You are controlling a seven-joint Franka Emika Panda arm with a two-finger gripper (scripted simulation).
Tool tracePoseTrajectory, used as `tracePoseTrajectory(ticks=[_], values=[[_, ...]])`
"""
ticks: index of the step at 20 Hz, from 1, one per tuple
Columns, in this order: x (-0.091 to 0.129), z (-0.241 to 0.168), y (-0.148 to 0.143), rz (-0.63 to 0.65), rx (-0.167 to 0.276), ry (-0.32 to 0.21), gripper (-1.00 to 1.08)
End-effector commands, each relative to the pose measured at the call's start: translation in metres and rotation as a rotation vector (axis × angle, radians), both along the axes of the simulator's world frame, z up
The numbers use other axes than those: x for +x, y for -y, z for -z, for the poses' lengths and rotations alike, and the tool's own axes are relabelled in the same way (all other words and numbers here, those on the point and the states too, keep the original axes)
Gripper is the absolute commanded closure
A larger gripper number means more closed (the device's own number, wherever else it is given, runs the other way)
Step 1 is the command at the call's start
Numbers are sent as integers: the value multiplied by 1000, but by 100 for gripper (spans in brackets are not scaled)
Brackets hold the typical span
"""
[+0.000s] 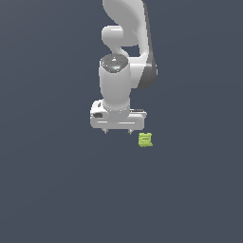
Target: Pick up the object and move it to a goal position.
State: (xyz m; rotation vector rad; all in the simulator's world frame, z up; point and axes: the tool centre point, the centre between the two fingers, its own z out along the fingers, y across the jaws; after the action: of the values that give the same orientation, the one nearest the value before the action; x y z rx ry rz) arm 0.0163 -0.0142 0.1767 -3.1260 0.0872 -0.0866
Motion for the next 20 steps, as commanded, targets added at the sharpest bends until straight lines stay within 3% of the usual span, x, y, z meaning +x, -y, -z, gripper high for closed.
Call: tracePoseTrajectory(ticks=[1, 13, 20], values=[[0, 0, 0, 0, 0, 0, -92], [1, 4, 21, 18, -29, -13, -92], [-3, 20, -10, 2, -26, -20, -92]])
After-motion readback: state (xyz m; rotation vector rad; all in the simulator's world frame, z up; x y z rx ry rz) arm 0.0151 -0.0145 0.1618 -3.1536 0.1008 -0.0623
